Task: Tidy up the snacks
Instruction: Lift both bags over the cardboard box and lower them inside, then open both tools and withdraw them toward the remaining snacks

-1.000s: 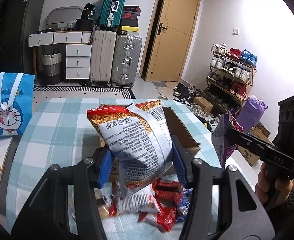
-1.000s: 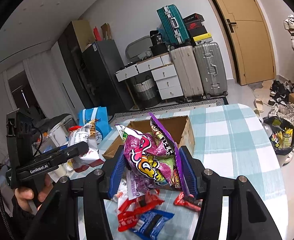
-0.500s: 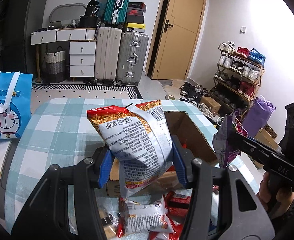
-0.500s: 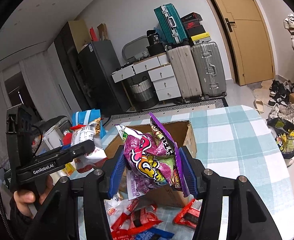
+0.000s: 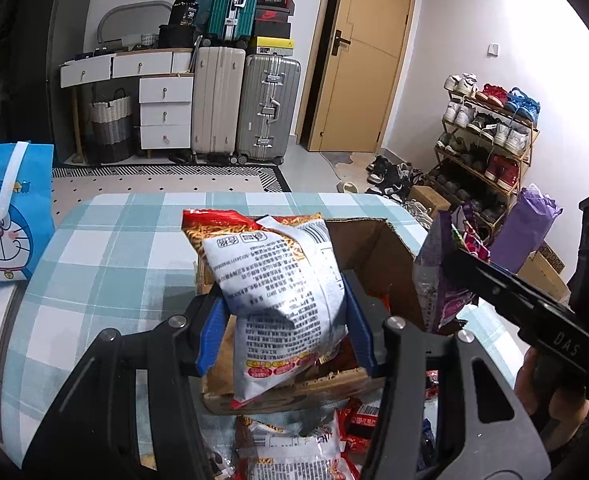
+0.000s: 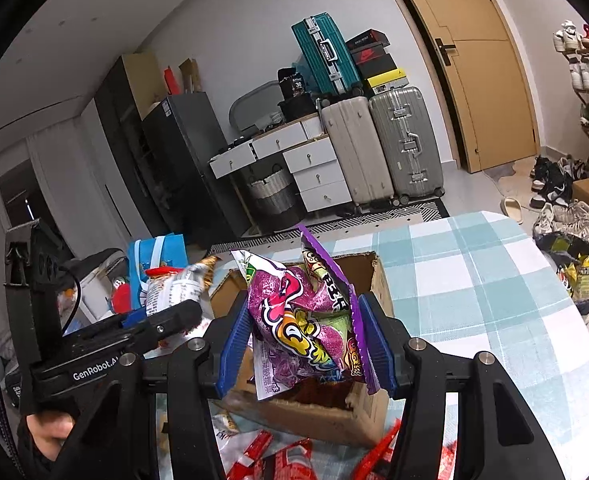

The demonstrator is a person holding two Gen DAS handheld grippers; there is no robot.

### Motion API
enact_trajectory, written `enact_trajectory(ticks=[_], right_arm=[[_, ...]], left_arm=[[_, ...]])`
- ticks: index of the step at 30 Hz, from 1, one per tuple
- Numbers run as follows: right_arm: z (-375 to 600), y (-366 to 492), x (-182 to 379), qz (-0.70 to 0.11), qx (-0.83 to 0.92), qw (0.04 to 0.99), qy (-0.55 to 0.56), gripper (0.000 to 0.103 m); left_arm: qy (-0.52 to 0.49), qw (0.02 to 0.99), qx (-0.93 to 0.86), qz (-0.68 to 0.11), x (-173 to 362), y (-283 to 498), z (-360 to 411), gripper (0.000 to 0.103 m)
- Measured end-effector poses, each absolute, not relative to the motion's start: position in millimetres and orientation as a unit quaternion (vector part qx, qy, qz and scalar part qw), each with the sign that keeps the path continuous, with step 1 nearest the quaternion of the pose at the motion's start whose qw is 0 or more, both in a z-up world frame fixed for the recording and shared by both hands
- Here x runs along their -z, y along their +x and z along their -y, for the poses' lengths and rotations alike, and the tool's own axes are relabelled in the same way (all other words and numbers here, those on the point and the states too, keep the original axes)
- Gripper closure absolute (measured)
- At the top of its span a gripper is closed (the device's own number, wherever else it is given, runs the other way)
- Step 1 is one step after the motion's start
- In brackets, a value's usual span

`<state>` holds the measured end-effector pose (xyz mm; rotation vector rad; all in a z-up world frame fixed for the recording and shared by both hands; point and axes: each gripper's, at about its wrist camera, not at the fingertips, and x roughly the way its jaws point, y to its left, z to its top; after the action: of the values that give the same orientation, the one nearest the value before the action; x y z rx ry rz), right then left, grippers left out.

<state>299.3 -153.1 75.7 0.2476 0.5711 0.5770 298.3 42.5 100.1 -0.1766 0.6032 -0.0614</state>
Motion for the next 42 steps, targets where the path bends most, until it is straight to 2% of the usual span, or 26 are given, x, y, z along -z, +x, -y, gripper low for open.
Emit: enact_trajectory(ticks=[20, 21, 22, 24, 26, 28, 29, 30, 31, 32, 42], right_arm=[[133.0, 321.3, -58.8, -0.3, -0.278, 0.906, 0.105, 0.049], [133.5, 320.2, -59.8, -0.301, -0.281, 0.905, 0.105, 0.049], [133.7, 319.1, -60.8, -0.303, -0.283, 0.904, 0.102, 0.049], [136.5, 316.1, -62.1, -0.307, -0.278, 0.906, 0.091, 0.038], [142.8, 310.6, -62.9, -0.307, -0.268, 0.909, 0.088, 0.013], [153.6, 302.4, -65.8, -0.3, -0.261, 0.912, 0.099, 0.004], [159.7, 297.3, -67.6, -0.298, -0.262, 0.912, 0.102, 0.002], [163.3, 293.0, -68.4, -0.3, -0.262, 0.912, 0.102, 0.001], [166.7, 289.9, -68.0, -0.306, -0.261, 0.91, 0.1, 0.001], [169.2, 286.7, -67.1, -0.313, -0.258, 0.909, 0.098, 0.001], [178.6, 246.6, -47.7, -0.362, -0.269, 0.889, 0.083, 0.001]], left_arm=[[-0.086, 0.941, 0.026, -0.327, -68.5, 323.7, -46.0, 0.052], [-0.086, 0.941, 0.026, -0.326, -70.2, 322.2, -47.3, 0.048], [-0.086, 0.941, 0.025, -0.326, -71.8, 319.9, -48.7, 0.037], [-0.084, 0.94, 0.019, -0.329, -75.3, 312.4, -50.6, 0.021], [-0.082, 0.943, 0.02, -0.322, -81.2, 300.6, -52.9, 0.02], [-0.08, 0.944, 0.022, -0.32, -84.4, 290.4, -54.5, 0.018], [-0.079, 0.945, 0.021, -0.318, -87.4, 281.8, -53.2, 0.017], [-0.08, 0.945, 0.017, -0.315, -88.8, 275.9, -53.6, 0.013], [-0.082, 0.946, 0.012, -0.312, -89.3, 269.4, -55.1, 0.003], [-0.083, 0.947, 0.008, -0.31, -91.2, 260.7, -53.5, 0.0], [-0.097, 0.945, -0.017, -0.312, -83.7, 197.2, -66.8, 0.001]])
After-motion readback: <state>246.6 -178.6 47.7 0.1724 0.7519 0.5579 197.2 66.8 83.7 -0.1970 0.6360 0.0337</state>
